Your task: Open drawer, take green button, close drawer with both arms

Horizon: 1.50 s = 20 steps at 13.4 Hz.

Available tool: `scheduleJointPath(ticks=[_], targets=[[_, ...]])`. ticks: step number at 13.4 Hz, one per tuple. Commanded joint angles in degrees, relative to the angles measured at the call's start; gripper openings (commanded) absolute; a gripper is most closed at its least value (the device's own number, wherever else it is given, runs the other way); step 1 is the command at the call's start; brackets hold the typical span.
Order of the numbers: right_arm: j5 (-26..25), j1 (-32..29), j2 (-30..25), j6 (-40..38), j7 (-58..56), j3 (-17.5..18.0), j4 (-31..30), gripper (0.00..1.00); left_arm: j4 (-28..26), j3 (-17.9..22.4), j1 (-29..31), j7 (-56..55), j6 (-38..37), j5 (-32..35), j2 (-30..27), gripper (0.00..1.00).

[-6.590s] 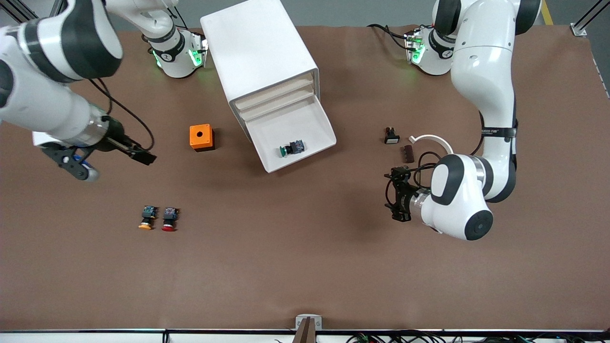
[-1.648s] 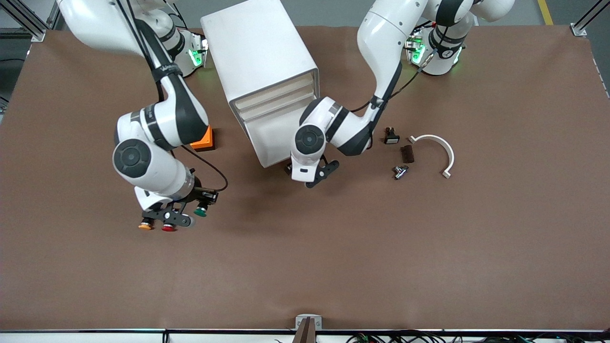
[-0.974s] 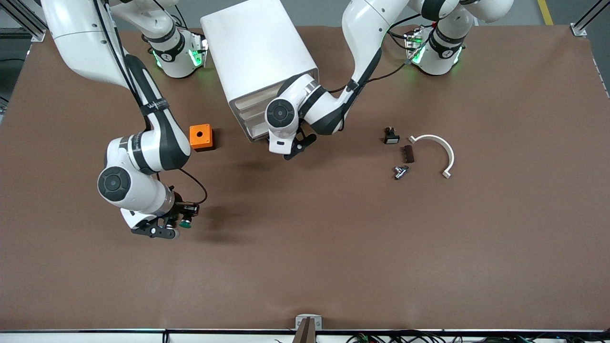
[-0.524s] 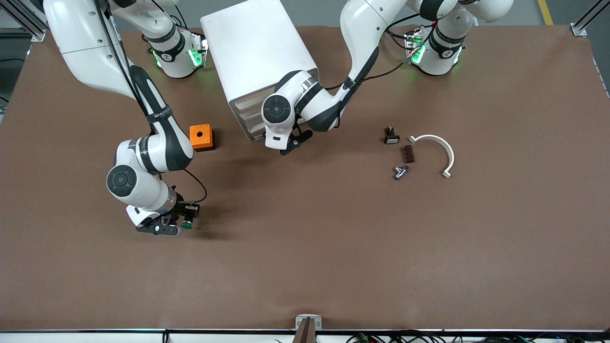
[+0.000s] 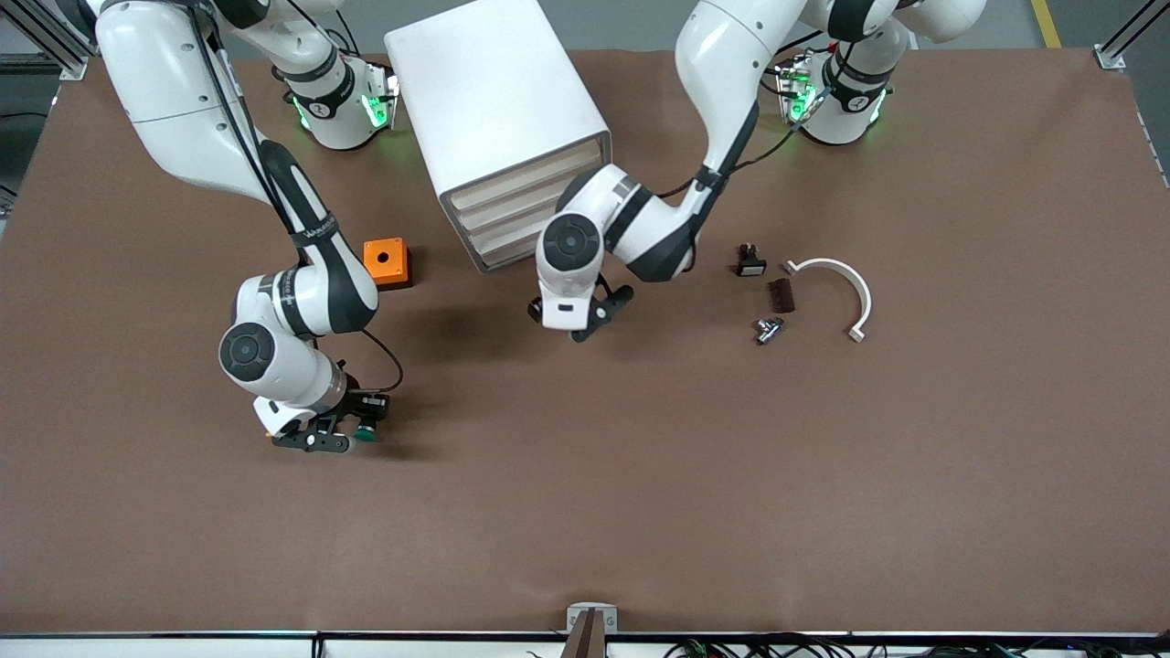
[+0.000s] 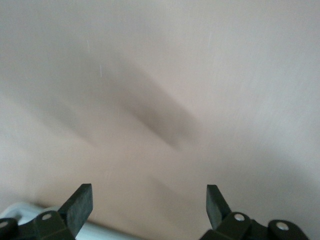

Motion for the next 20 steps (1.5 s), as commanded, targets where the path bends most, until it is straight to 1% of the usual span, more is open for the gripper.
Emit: scheduleJointPath(ticks=[1, 2, 4, 7, 9, 11, 13, 15, 18, 20], targets=[[0.0, -1.3, -0.2, -0.1, -0.4, 1.0, 0.6, 0.87, -0.6, 5.0, -0.2, 0.1, -0.2, 0.3, -1.6, 1.00], [0.0, -1.3, -0.5, -0.6, -0.5, 1.0, 1.1, 1.00, -0.6, 7.4, -0.1, 0.0, -0.2, 0.8, -2.3, 1.00], [0.0, -2.5, -2.1, -1.5, -0.7, 1.0, 1.7, 1.00, -0.6, 12.0, -0.2, 1.4, -0.3, 2.0, -3.5, 1.00], [-0.1, -5.5, -6.6, -5.6, -0.4, 1.0, 1.7, 1.00, -0.8, 18.7, -0.1, 8.8, -1.2, 2.7, -5.8, 1.00], [-0.8, -6.8, -11.0, -9.4, -0.4, 0.8, 1.3, 1.00, -0.9, 23.3, -0.1, 13.6, -2.6, 2.7, -7.3, 1.00], [-0.6, -10.3, -15.4, -13.8, -0.4, 0.9, 1.2, 1.00, -0.9, 28.7, -0.3, 18.0, -5.2, 3.2, -8.7, 1.00], [-0.5, -11.4, -19.5, -16.6, -0.4, 1.0, 1.2, 1.00, -1.0, 31.9, 0.5, 25.0, -7.6, 3.2, -10.9, 1.00], [-0.4, -11.4, -23.2, -20.0, -0.3, 1.0, 1.6, 1.00, -0.9, 33.4, 2.9, 33.1, -8.7, 3.2, -13.5, 1.00], [-0.1, -11.0, -29.2, -27.5, -0.4, 1.3, 2.6, 1.00, -0.9, 33.5, 6.9, 41.8, -12.8, 3.2, -18.2, 1.00], [-0.1, -11.1, -31.1, -32.0, 0.2, 1.2, 4.1, 1.00, -0.9, 33.5, 9.9, 46.2, -14.5, 3.4, -20.8, 1.00]])
